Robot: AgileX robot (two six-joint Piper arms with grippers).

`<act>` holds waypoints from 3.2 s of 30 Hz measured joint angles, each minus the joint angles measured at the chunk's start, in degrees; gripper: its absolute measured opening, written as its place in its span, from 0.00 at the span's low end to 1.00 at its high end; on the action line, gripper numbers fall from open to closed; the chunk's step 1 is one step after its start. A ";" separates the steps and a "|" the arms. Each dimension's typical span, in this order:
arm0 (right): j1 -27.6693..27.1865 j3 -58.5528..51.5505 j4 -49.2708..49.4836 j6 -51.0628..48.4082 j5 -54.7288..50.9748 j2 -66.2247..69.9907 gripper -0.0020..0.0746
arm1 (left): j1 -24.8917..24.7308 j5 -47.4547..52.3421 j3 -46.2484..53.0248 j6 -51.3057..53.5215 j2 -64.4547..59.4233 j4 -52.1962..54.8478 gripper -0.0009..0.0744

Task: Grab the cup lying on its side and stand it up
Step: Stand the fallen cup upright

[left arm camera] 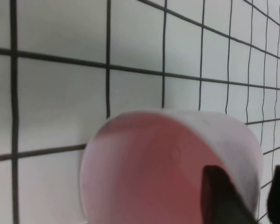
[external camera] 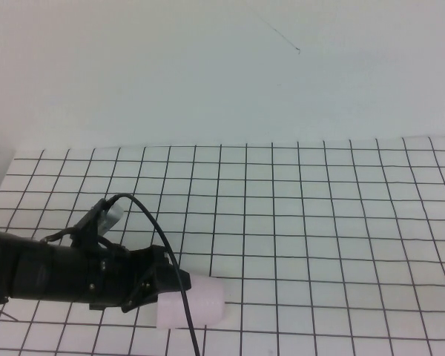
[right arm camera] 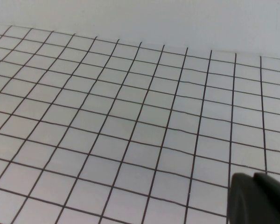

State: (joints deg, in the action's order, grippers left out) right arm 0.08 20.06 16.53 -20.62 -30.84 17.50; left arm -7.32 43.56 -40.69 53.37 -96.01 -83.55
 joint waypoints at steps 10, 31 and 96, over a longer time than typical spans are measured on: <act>0.00 0.00 0.00 0.00 0.00 0.00 0.02 | 0.00 9.57 -1.82 4.75 -0.23 0.90 0.01; 0.00 8.14 20.51 -5.52 -13.06 0.00 0.02 | -31.71 2.51 -17.00 18.84 20.55 44.06 0.01; 27.06 29.01 14.79 -15.30 -24.87 37.81 0.49 | -69.85 -15.32 -16.90 0.20 15.73 113.41 0.01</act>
State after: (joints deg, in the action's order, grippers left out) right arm 27.15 49.06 31.32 -35.92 -55.72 55.31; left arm -77.17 28.24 -57.59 53.57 -80.28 29.86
